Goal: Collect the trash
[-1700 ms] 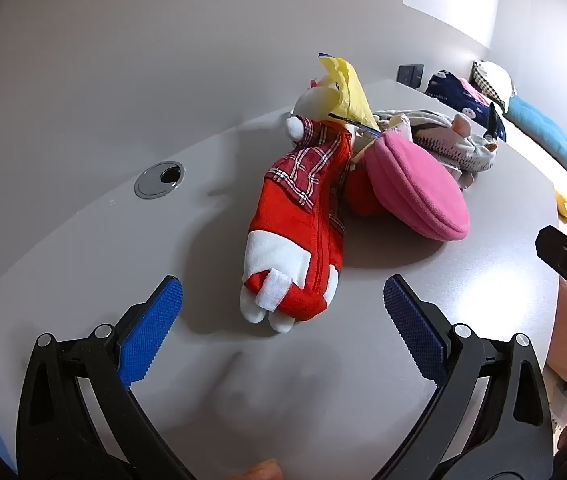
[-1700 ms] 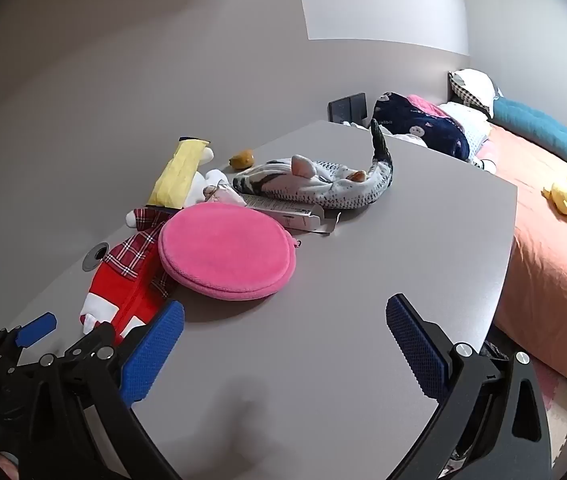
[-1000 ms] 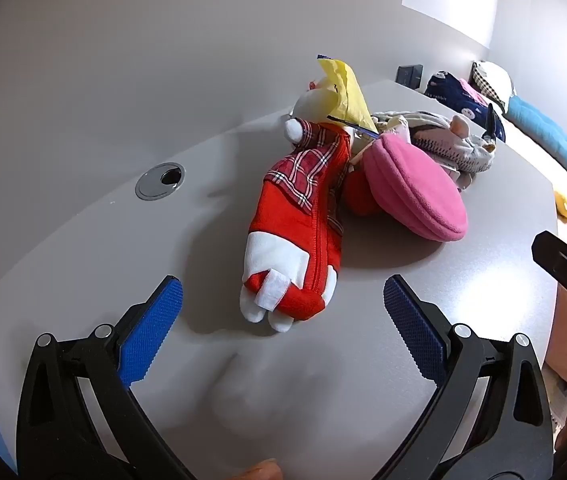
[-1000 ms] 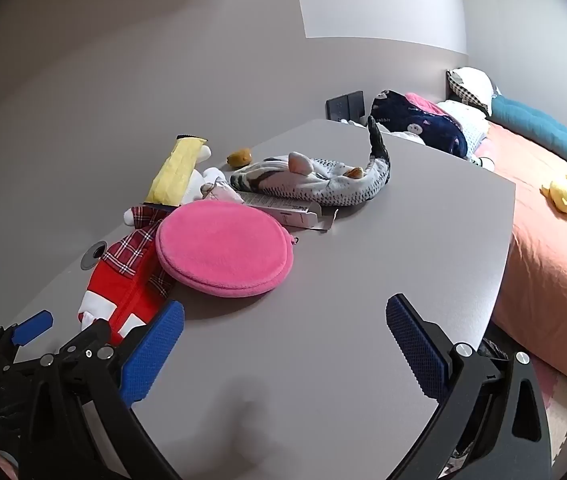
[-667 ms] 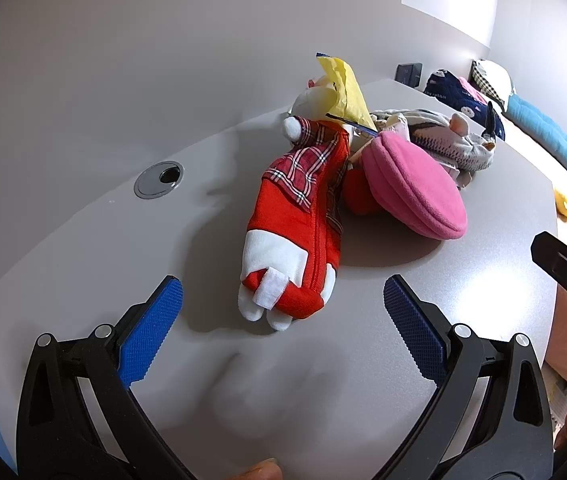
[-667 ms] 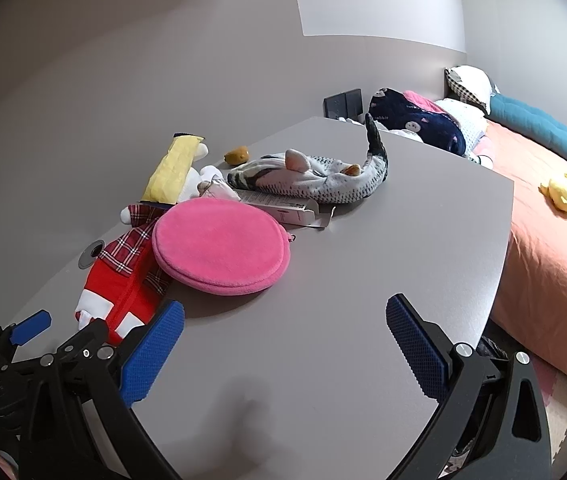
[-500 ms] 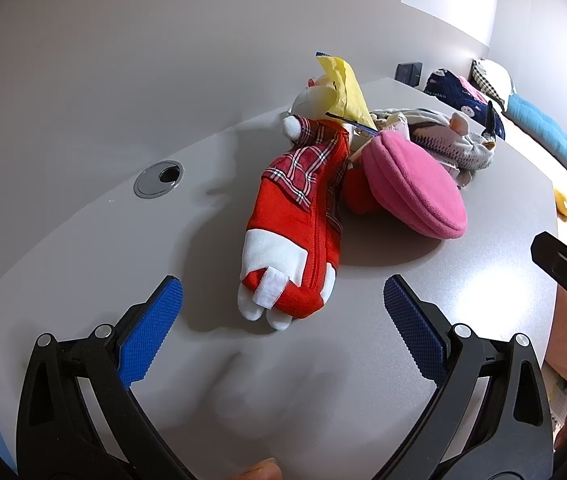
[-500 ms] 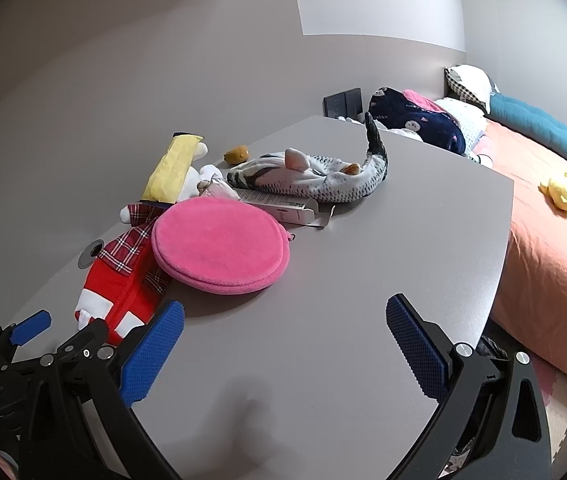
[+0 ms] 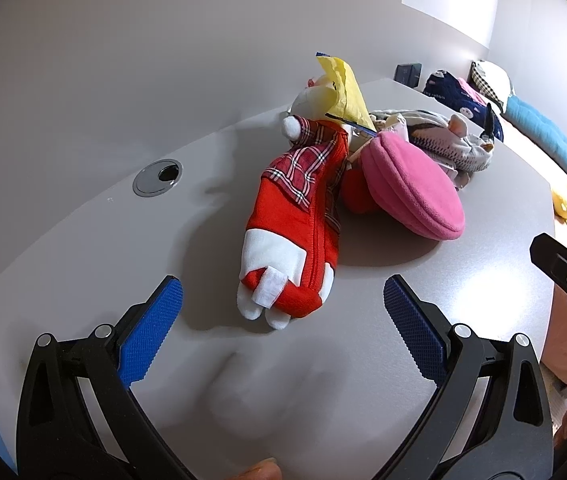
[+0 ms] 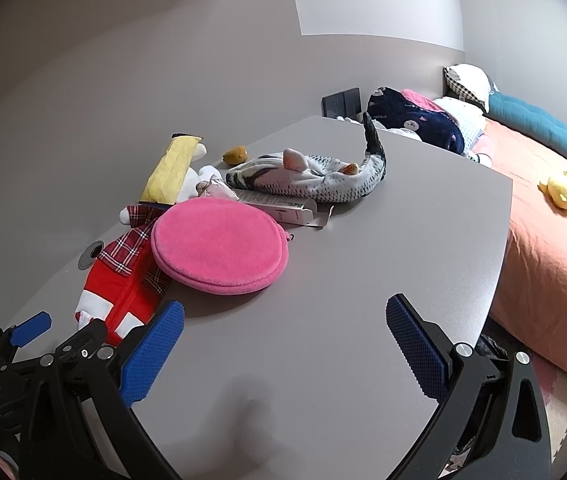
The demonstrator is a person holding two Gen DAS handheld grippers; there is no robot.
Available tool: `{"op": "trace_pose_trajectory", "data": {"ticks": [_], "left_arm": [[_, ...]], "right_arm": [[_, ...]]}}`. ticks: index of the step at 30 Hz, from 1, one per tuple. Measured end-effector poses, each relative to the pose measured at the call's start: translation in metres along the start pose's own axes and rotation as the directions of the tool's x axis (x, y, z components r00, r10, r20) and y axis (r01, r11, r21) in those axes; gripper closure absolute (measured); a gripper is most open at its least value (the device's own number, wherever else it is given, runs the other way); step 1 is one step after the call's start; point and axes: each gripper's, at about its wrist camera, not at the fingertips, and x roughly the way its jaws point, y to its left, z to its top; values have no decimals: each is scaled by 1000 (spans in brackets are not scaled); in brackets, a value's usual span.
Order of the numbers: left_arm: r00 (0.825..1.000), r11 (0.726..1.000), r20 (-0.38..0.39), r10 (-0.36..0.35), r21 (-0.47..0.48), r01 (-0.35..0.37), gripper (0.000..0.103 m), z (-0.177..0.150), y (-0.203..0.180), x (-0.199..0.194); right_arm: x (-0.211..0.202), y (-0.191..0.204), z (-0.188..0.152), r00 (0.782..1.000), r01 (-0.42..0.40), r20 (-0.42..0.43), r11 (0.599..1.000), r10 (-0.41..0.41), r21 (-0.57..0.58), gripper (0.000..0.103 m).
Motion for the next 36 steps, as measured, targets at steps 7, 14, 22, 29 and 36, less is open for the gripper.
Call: {"op": "trace_pose_trajectory", "data": {"ticks": [7, 14, 22, 29, 36], "left_arm": [[1000, 1000, -3, -4, -2, 4, 6, 0, 0, 0], [1000, 1000, -2, -6, -2, 6, 6, 0, -1, 0], [1000, 1000, -2, -5, -1, 5, 6, 1, -1, 0], [1000, 1000, -3, -6, 1, 6, 6, 1, -2, 0], [1000, 1000, -4, -8, 9, 8, 6, 1, -3, -2]], "right_arm": [[0, -1, 1, 1000, 0, -1, 1000, 0, 4, 2], [-1, -1, 1, 1000, 0, 0, 1000, 0, 6, 2], [-1, -1, 2, 1000, 0, 0, 1000, 0, 6, 2], [-1, -1, 1, 1000, 0, 0, 1000, 0, 7, 2], [-2, -2, 0, 1000, 0, -2, 1000, 0, 6, 2]]}}
